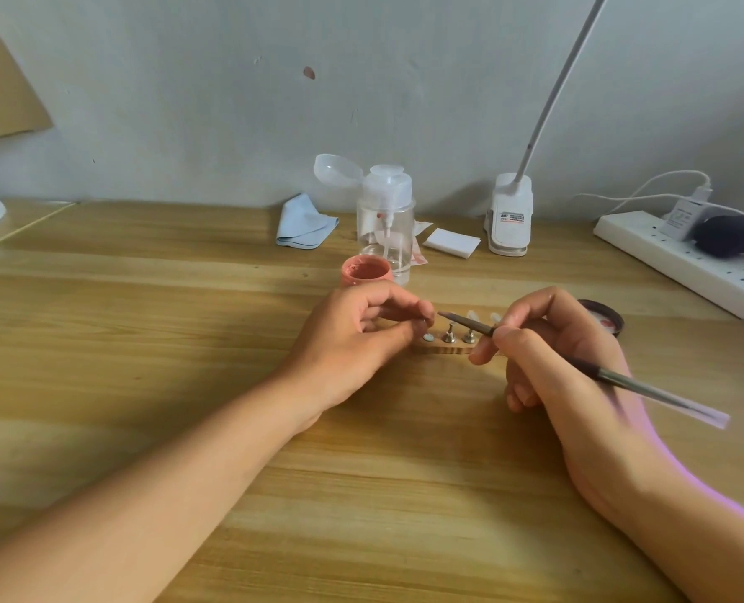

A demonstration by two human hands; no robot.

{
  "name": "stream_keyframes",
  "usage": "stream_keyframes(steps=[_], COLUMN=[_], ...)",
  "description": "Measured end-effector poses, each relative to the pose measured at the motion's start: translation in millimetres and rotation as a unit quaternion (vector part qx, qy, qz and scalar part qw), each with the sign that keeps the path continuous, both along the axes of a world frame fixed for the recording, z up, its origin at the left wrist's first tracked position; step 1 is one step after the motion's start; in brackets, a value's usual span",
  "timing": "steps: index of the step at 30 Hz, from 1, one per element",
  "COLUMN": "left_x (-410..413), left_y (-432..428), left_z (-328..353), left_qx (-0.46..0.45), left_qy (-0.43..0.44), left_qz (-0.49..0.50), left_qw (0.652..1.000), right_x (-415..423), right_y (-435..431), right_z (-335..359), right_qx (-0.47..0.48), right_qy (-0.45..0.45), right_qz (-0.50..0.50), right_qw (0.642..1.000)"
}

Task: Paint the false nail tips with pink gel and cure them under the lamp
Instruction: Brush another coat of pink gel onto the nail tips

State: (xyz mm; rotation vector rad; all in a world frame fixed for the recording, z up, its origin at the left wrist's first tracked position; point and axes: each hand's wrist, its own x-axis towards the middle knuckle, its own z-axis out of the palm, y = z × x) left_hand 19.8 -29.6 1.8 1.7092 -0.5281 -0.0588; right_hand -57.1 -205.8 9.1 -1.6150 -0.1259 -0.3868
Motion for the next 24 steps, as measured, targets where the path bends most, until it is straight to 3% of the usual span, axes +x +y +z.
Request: stream_keyframes(steps=[13, 24], left_x=[3.9, 10.4], left_y=[-1.1, -2.7], left_z=[-6.0, -7.9], left_qx=[0.048, 0.12], left_qy=[-0.033, -0.011], left_qz=[0.031, 0.055], left_qw=[0.998, 0.991], right_x=[-4.1, -1.5], right_y=[2.4, 2.0], right_z=[1.3, -2.7], right_qx=[0.026, 0.023], right_qy=[-0.028, -0.036], right_qz=[-0.037, -0.07], right_qw=[0.999, 0.997])
